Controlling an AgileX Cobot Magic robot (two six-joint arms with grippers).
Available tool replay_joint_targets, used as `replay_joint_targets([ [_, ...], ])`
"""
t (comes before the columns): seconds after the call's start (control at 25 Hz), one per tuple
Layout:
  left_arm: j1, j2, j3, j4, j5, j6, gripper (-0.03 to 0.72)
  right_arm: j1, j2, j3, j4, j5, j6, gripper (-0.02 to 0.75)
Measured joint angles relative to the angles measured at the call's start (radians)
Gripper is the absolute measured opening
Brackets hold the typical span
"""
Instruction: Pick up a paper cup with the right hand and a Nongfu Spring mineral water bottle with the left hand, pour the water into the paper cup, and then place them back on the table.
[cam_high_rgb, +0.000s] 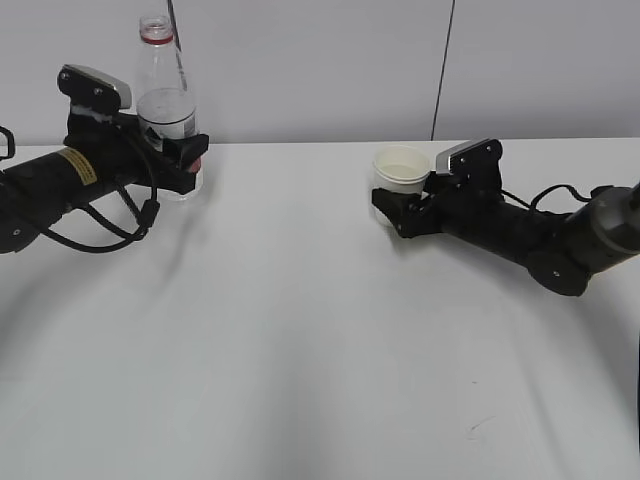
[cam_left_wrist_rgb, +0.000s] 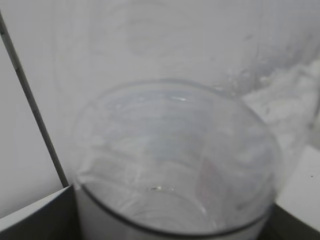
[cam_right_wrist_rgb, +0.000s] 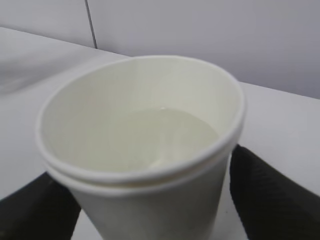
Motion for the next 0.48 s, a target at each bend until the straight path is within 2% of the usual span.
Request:
replay_joint_targets([
  [0.48,0.000,0.000,0.000,0.001,0.000,0.000,0.418,-0.002,-0.004,0.025,-0.031,0.025,0.000,0.663],
])
